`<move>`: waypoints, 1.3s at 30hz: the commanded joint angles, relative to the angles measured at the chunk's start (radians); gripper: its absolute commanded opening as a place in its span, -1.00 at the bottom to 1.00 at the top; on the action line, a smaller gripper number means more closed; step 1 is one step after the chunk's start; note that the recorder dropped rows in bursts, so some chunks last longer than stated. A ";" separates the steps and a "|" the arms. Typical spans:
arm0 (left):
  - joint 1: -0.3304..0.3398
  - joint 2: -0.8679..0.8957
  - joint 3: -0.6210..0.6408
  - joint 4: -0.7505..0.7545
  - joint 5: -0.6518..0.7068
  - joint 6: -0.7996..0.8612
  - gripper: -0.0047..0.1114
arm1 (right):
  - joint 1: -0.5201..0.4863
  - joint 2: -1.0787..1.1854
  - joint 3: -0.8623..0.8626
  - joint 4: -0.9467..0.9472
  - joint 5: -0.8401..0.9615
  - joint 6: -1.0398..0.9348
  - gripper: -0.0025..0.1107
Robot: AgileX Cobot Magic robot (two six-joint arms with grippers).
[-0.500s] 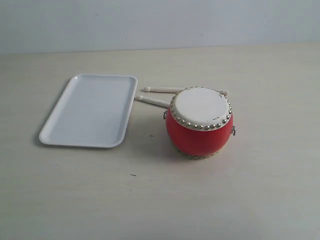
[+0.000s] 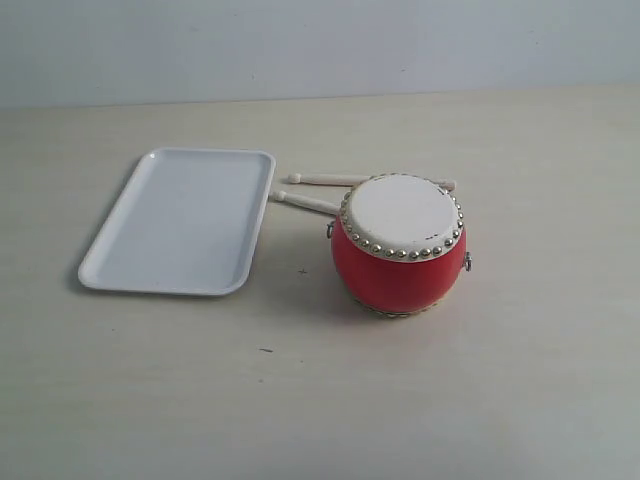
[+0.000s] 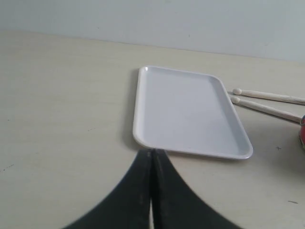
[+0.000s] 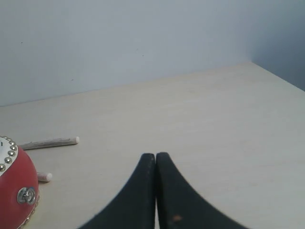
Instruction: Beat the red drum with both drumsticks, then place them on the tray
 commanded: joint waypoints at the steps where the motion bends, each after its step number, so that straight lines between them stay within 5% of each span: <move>1: -0.006 -0.007 0.003 0.001 -0.002 -0.001 -0.92 | -0.004 -0.007 0.005 0.003 -0.002 0.001 -0.96; 25: -0.006 -0.007 0.003 0.001 -0.002 -0.001 -0.92 | -0.004 -0.007 0.005 -0.001 -0.018 -0.013 -0.96; 39: -0.006 -0.007 0.003 0.001 -0.002 -0.001 -0.92 | -0.004 -0.007 0.005 0.008 -0.590 0.025 -0.96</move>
